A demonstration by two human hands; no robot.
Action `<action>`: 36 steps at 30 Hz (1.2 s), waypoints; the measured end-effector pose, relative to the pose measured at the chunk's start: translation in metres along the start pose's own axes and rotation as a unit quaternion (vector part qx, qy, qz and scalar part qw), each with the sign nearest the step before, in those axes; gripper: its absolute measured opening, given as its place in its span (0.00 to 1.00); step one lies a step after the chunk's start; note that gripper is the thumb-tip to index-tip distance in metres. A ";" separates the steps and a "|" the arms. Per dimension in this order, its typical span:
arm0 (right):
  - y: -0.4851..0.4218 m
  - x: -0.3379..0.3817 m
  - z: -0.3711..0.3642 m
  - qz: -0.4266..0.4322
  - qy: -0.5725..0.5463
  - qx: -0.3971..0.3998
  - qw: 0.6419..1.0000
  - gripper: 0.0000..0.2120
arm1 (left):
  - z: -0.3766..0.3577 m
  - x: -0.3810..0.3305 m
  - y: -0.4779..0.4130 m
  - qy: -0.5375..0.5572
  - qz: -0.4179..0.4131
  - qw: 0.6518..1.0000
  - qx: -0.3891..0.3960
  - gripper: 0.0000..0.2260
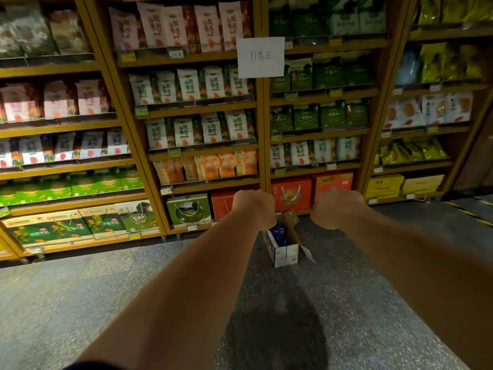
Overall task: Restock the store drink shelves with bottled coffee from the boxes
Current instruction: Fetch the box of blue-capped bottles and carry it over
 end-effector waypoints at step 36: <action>-0.514 -0.057 0.013 0.078 0.020 0.075 0.994 0.05 | 0.024 0.037 -0.503 0.026 0.000 0.999 0.040 0.08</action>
Point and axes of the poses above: each hand's wrist, its own y-axis away from the middle knuckle, its own z-axis out of the back of the hand, x = y × z, the point moved 4 cm from there along -y, towards the middle knuckle, and after that the axes turned 10 degrees about x, right-handed, at the moved point
